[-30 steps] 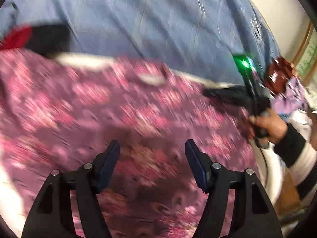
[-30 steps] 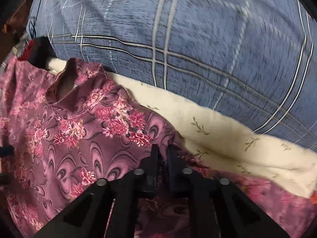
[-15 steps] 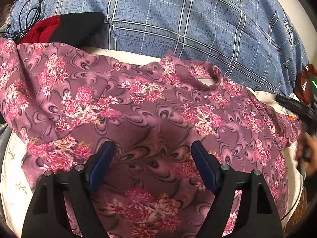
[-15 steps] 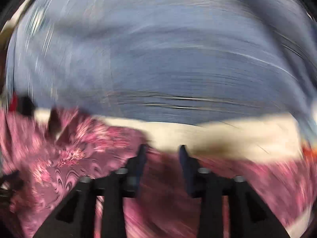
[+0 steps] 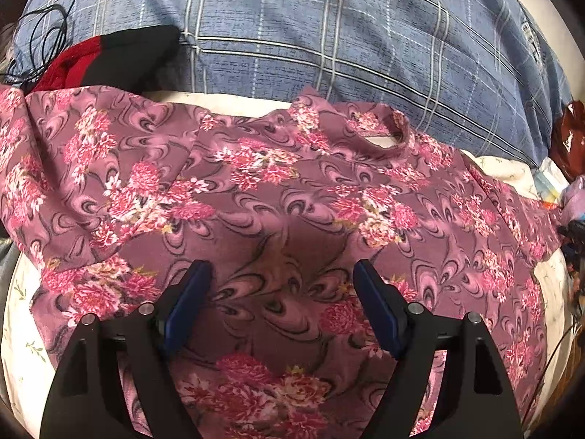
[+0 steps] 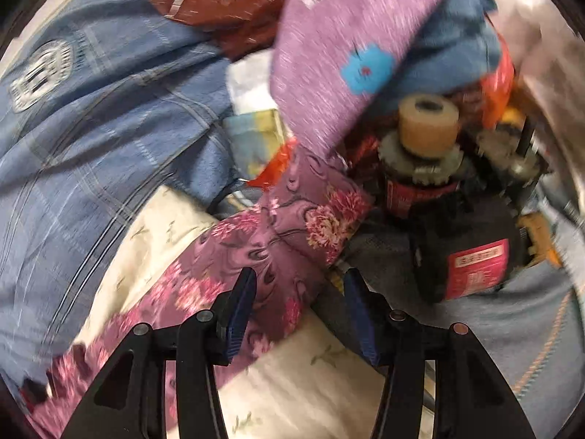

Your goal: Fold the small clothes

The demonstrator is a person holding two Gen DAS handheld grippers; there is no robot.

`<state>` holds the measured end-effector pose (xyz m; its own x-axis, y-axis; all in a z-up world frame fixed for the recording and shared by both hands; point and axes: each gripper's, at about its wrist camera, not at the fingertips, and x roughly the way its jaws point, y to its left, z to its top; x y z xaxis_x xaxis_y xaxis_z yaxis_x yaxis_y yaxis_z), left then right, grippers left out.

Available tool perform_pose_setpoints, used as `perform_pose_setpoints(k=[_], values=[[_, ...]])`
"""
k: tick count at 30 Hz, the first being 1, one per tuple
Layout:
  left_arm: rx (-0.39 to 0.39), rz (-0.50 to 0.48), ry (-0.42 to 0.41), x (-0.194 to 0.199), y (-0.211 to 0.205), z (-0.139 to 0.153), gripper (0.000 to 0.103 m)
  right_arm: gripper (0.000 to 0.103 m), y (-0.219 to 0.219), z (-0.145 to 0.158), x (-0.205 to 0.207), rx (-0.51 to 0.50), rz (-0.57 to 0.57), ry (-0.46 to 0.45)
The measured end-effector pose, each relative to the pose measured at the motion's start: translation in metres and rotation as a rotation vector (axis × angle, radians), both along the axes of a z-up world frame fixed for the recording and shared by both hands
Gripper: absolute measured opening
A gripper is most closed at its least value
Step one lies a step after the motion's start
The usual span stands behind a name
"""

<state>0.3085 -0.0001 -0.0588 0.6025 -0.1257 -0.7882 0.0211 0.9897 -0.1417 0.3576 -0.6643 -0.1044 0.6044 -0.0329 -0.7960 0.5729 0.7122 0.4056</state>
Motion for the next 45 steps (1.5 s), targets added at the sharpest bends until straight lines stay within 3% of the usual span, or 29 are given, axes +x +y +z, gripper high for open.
perform_pose_setpoints(k=[3, 5, 6, 9, 12, 19, 28, 36, 38, 41, 45], values=[[-0.014, 0.001, 0.004, 0.002, 0.003, 0.0, 0.081, 0.049, -0.007, -0.013, 0.012, 0.029, -0.052, -0.024], [-0.031, 0.003, 0.005, 0.002, 0.006, 0.001, 0.081, 0.011, -0.009, -0.011, 0.009, 0.043, -0.071, -0.085], [-0.037, 0.005, 0.007, 0.003, 0.007, 0.001, 0.081, 0.011, -0.007, -0.004, 0.008, 0.028, -0.067, -0.107], [-0.057, 0.008, 0.008, 0.003, 0.01, 0.004, 0.081, 0.01, 0.008, 0.03, 0.004, -0.066, -0.002, -0.184], [-0.082, 0.012, 0.014, 0.003, 0.013, 0.005, 0.081, 0.01, 0.044, 0.075, -0.001, -0.146, 0.133, -0.265], [-0.159, 0.015, 0.026, 0.001, 0.028, 0.01, 0.081, 0.01, 0.151, 0.113, 0.0, -0.133, 0.4, -0.318], [-0.155, 0.047, -0.027, -0.002, 0.054, 0.028, 0.081, 0.01, 0.33, 0.11, 0.013, -0.051, 0.719, -0.295], [-0.22, 0.091, -0.038, -0.004, 0.087, 0.036, 0.081, 0.01, 0.46, 0.101, -0.002, -0.049, 0.923, -0.257], [-0.241, 0.105, -0.037, -0.004, 0.094, 0.036, 0.081, 0.018, 0.481, 0.094, -0.008, -0.023, 0.97, -0.239], [-0.27, 0.115, -0.025, -0.003, 0.102, 0.033, 0.081, 0.031, 0.515, 0.078, -0.016, -0.035, 1.045, -0.139], [-0.305, 0.105, 0.006, 0.0, 0.102, 0.027, 0.081, 0.038, 0.512, 0.079, -0.034, -0.03, 1.091, -0.119]])
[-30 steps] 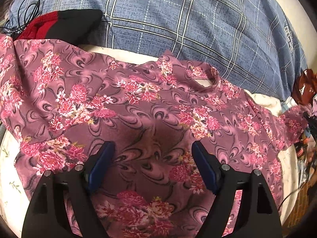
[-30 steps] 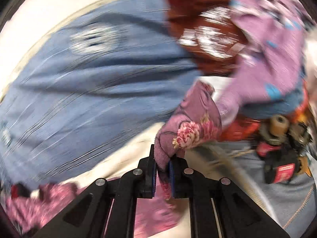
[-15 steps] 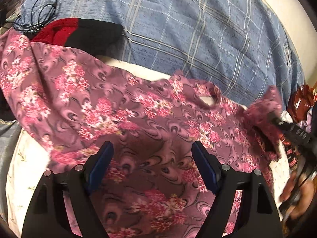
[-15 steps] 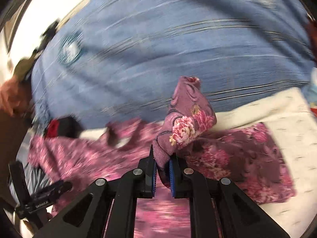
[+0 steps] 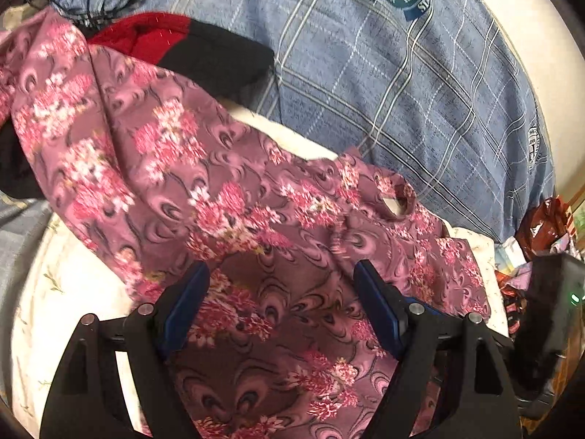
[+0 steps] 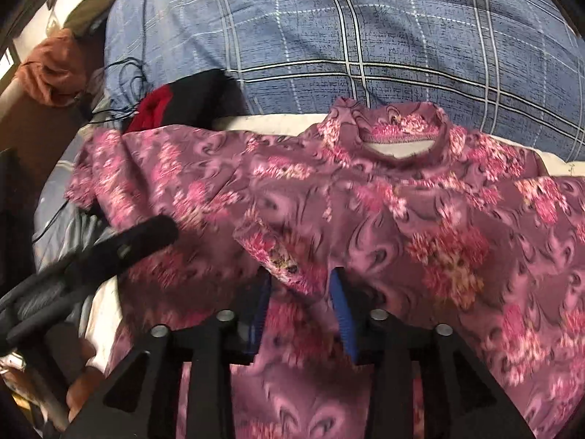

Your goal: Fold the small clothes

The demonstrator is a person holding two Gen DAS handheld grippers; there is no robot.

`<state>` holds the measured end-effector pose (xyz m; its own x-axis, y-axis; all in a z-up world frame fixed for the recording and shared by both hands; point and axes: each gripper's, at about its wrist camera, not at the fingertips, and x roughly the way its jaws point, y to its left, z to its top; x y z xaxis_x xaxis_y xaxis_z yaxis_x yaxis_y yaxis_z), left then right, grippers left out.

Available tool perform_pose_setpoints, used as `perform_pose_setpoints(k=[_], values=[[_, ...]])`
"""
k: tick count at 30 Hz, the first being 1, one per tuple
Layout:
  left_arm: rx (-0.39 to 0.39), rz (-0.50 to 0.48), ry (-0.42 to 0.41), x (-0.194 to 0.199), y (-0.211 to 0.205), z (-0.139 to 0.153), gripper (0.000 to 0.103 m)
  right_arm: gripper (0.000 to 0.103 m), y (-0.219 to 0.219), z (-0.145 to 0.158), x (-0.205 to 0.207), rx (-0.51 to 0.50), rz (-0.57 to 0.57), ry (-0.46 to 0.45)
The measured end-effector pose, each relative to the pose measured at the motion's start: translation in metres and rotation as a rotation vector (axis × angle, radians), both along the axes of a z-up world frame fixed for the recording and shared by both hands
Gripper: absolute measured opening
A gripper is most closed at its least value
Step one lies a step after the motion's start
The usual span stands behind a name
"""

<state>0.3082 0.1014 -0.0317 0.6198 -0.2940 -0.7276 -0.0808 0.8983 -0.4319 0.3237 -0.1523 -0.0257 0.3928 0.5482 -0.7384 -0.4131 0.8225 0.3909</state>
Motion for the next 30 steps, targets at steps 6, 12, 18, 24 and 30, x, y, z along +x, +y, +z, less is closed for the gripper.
perform_pose_setpoints(k=[6, 12, 18, 24, 30], values=[[-0.053, -0.128, 0.037, 0.002, -0.032, -0.009, 0.081, 0.052, -0.103, 0.013, -0.027, 0.15, -0.15, 0.024], [-0.182, -0.176, 0.105, 0.024, -0.075, -0.023, 0.082, 0.056, -0.205, -0.01, -0.046, 0.221, -0.371, 0.063], [-0.114, -0.088, 0.084, 0.042, -0.084, -0.001, 0.006, 0.058, -0.255, -0.035, -0.054, 0.409, -0.488, 0.144], [-0.037, -0.011, 0.012, 0.032, -0.055, 0.034, 0.005, 0.064, -0.251, -0.061, -0.042, 0.658, -0.466, 0.232], [-0.028, 0.011, 0.04, 0.035, -0.04, 0.037, 0.006, 0.065, -0.239, -0.083, -0.01, 0.866, -0.549, 0.306]])
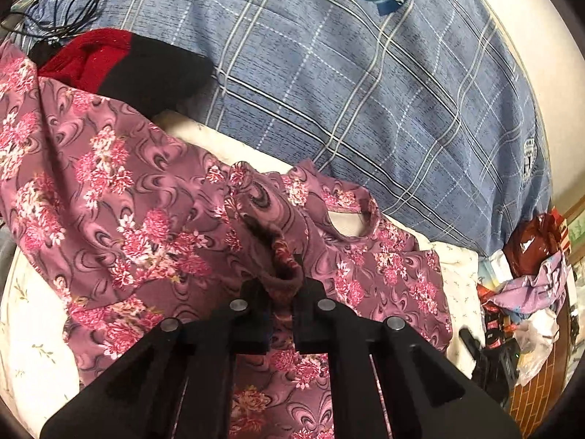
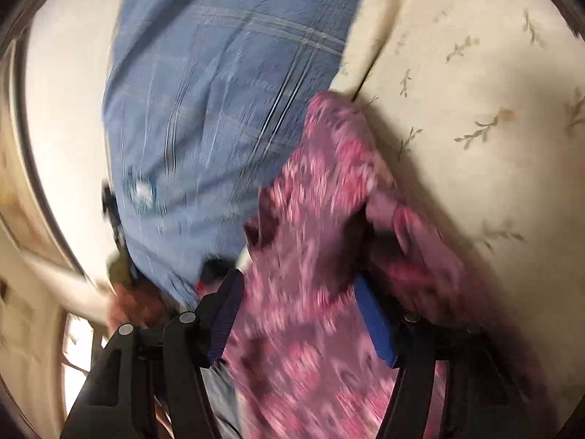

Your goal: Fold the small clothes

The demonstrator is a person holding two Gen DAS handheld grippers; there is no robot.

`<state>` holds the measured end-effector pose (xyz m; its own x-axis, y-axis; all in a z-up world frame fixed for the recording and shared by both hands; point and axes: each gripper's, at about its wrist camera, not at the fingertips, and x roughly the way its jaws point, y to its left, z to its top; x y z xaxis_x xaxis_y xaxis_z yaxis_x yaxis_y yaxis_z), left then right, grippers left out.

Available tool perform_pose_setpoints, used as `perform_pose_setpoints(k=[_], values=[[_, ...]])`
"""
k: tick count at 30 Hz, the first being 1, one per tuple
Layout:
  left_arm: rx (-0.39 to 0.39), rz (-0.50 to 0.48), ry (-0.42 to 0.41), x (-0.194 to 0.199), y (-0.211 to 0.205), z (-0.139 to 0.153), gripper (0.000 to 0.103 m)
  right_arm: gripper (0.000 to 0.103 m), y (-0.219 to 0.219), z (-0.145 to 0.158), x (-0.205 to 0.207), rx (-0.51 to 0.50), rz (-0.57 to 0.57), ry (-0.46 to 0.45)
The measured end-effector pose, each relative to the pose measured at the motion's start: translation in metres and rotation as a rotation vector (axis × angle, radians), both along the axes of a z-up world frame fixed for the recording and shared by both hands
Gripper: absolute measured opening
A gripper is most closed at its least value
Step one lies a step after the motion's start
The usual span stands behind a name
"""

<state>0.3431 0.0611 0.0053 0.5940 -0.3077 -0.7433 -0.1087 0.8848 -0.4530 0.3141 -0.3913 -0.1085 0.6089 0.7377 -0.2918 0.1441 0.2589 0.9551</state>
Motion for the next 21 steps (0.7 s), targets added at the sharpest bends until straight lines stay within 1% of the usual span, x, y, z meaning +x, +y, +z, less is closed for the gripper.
perform_pose_setpoints(k=[1, 2, 3, 4, 5, 6, 7, 8, 9, 10, 11, 12, 13, 15, 16, 17, 18, 19, 20, 21], values=[[-0.001, 0.006, 0.007, 0.0, 0.002, -0.001, 0.006, 0.063, -0.002, 0.0, 0.003, 0.015, -0.04, 0.019], [-0.001, 0.009, 0.013, 0.0, 0.002, -0.003, 0.006, 0.056, -0.004, 0.001, 0.005, 0.025, -0.075, 0.033], [0.002, 0.012, 0.018, -0.001, 0.002, -0.004, 0.006, 0.043, -0.007, 0.002, 0.006, 0.027, -0.095, 0.043], [0.007, 0.011, 0.025, -0.002, 0.0, -0.007, 0.006, 0.007, -0.012, 0.004, 0.006, 0.021, -0.111, 0.049], [0.013, 0.001, 0.042, -0.002, -0.002, -0.015, 0.006, 0.008, -0.017, 0.008, 0.004, 0.012, -0.121, 0.039], [0.019, -0.002, 0.056, -0.002, -0.005, -0.02, 0.006, 0.008, -0.026, 0.015, -0.002, -0.022, -0.154, 0.006], [0.038, 0.001, 0.077, -0.001, -0.007, -0.028, 0.006, 0.007, -0.032, 0.019, -0.007, -0.064, -0.168, -0.004], [0.078, 0.006, 0.107, 0.001, -0.011, -0.04, 0.006, 0.006, -0.039, 0.02, -0.013, -0.12, -0.189, -0.001], [0.089, 0.007, 0.126, 0.002, -0.01, -0.048, 0.006, 0.006, -0.044, 0.019, -0.016, -0.147, -0.201, 0.006], [0.093, 0.009, 0.155, 0.002, -0.01, -0.057, 0.006, 0.007, -0.051, 0.012, -0.018, -0.189, -0.198, 0.044], [0.075, 0.015, 0.167, 0.0, -0.007, -0.064, 0.006, 0.011, -0.056, 0.005, -0.02, -0.195, -0.186, 0.073], [0.062, 0.018, 0.152, -0.002, -0.005, -0.063, 0.006, 0.011, -0.062, -0.002, -0.024, -0.19, -0.174, 0.107], [0.058, 0.017, 0.147, -0.005, -0.004, -0.06, 0.007, 0.012, -0.066, -0.003, -0.029, -0.178, -0.172, 0.102], [0.049, 0.018, 0.146, -0.007, -0.002, -0.056, 0.007, 0.014, -0.067, 0.009, -0.036, -0.139, -0.166, 0.005], [0.052, 0.016, 0.143, -0.008, -0.003, -0.052, 0.007, 0.023, -0.065, 0.012, -0.036, -0.124, -0.159, -0.027], [0.055, 0.015, 0.14, -0.008, -0.003, -0.049, 0.007, 0.045, -0.058, 0.018, -0.033, -0.099, -0.134, -0.054], [0.06, 0.012, 0.133, -0.009, -0.004, -0.045, 0.007, 0.056, -0.05, 0.02, -0.029, -0.087, -0.108, -0.049], [0.065, 0.01, 0.125, -0.01, -0.005, -0.041, 0.007, 0.062, -0.041, 0.02, -0.025, -0.084, -0.091, -0.032], [0.073, 0.01, 0.119, -0.01, -0.007, -0.038, 0.007, 0.061, -0.032, 0.018, -0.02, -0.097, -0.085, -0.005], [0.079, 0.007, 0.112, -0.011, -0.008, -0.034, 0.007, 0.061, -0.026, 0.015, -0.016, -0.132, -0.109, 0.038]])
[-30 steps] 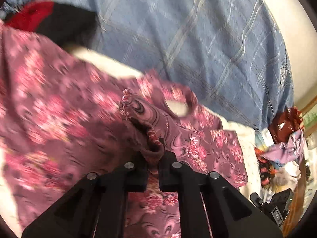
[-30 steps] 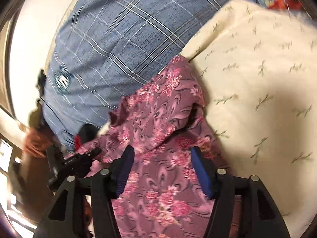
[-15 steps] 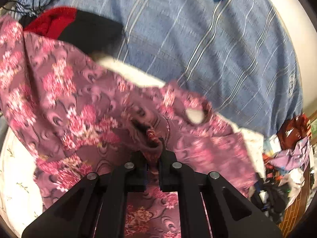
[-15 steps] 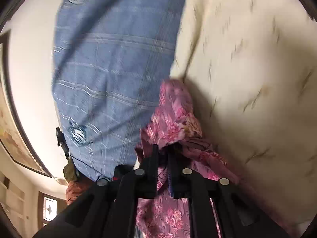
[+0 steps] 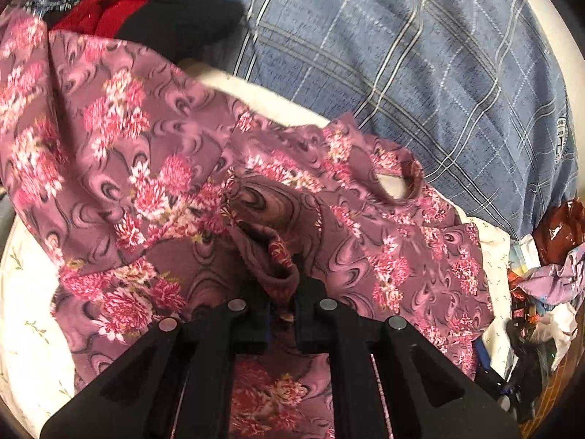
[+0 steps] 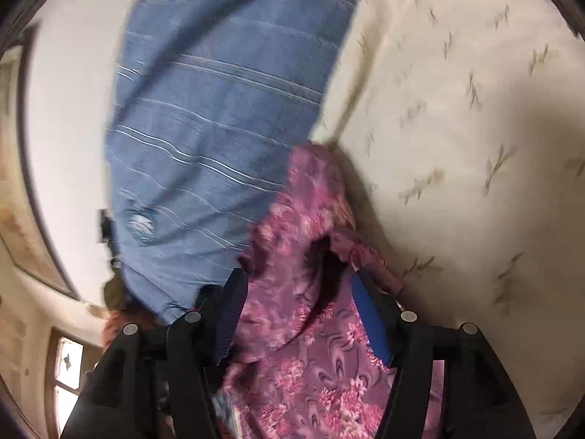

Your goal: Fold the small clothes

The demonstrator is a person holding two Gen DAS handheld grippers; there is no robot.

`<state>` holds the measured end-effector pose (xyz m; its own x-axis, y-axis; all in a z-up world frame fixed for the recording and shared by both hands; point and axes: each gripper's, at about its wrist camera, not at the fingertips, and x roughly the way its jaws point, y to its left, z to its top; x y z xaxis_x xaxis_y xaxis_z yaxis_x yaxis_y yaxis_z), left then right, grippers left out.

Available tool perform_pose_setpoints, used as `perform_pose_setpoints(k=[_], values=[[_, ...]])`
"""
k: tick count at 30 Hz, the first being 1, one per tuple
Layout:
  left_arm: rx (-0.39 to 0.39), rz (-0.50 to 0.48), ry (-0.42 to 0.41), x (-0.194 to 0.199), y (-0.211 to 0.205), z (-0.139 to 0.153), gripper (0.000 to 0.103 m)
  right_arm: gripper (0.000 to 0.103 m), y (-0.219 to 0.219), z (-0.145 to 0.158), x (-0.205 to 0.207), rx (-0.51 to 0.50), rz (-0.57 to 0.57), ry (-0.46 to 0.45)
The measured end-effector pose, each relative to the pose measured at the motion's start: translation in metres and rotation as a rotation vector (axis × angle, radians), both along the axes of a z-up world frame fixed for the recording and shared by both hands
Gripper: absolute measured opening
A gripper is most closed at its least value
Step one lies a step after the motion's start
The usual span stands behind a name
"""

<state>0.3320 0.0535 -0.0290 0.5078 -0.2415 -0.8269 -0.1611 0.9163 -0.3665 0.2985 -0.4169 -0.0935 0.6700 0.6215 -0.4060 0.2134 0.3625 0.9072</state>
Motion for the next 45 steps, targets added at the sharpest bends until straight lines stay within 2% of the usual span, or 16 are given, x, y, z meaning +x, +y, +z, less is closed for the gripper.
perform_pose_setpoints(k=[4, 6, 12, 17, 18, 19, 23, 25, 30, 33, 35, 37, 40, 42, 43, 45], values=[[0.015, 0.003, -0.006, 0.005, 0.001, 0.006, 0.007, 0.062, 0.005, -0.009, 0.011, 0.025, -0.187, 0.066], [0.002, 0.012, -0.001, 0.006, 0.004, 0.007, 0.007, 0.062, 0.006, -0.013, 0.019, 0.046, -0.194, 0.076], [-0.002, 0.026, 0.005, 0.007, 0.003, 0.001, 0.007, 0.052, -0.012, -0.043, 0.009, 0.341, -0.228, 0.144], [-0.023, 0.053, -0.003, 0.005, 0.007, 0.002, 0.007, 0.05, -0.001, -0.03, 0.023, 0.202, -0.162, 0.132], [-0.027, 0.058, -0.008, 0.004, 0.008, 0.005, 0.007, 0.041, -0.001, -0.028, 0.028, 0.16, -0.145, 0.122], [-0.031, 0.056, -0.01, 0.003, 0.009, 0.007, 0.007, 0.006, -0.004, -0.025, 0.032, 0.132, -0.131, 0.101], [0.043, 0.003, 0.019, 0.004, -0.002, -0.003, 0.009, 0.008, -0.018, -0.013, 0.017, 0.035, -0.122, 0.019], [0.049, -0.003, 0.071, 0.004, -0.003, -0.016, 0.01, 0.008, -0.013, -0.023, 0.018, -0.053, -0.053, 0.074], [-0.078, 0.027, 0.042, -0.037, 0.031, -0.008, 0.018, 0.018, -0.027, -0.003, -0.018, -0.111, -0.014, 0.035], [-0.148, 0.041, 0.0, -0.045, 0.04, 0.009, 0.019, 0.029, -0.021, 0.036, -0.027, -0.19, -0.004, -0.11], [-0.143, 0.026, -0.025, -0.037, 0.03, 0.019, 0.031, 0.05, 0.001, 0.059, -0.017, -0.3, 0.042, -0.206], [-0.082, 0.011, -0.038, -0.027, 0.012, 0.019, 0.046, 0.051, 0.028, 0.069, -0.001, -0.398, 0.092, -0.261], [-0.018, -0.005, 0.002, -0.007, -0.009, -0.002, 0.047, 0.051, 0.061, 0.055, 0.019, -0.512, 0.156, -0.24], [-0.008, -0.006, 0.06, 0.002, -0.012, -0.026, 0.046, 0.051, 0.075, 0.03, 0.033, -0.553, 0.204, -0.157], [0.005, -0.004, 0.016, 0.001, -0.013, -0.026, 0.047, 0.051, 0.082, 0.011, 0.04, -0.579, 0.245, -0.091], [0.014, -0.024, 0.011, -0.001, -0.014, -0.023, 0.047, 0.053, 0.085, 0.011, 0.027, -0.609, 0.207, -0.197]])
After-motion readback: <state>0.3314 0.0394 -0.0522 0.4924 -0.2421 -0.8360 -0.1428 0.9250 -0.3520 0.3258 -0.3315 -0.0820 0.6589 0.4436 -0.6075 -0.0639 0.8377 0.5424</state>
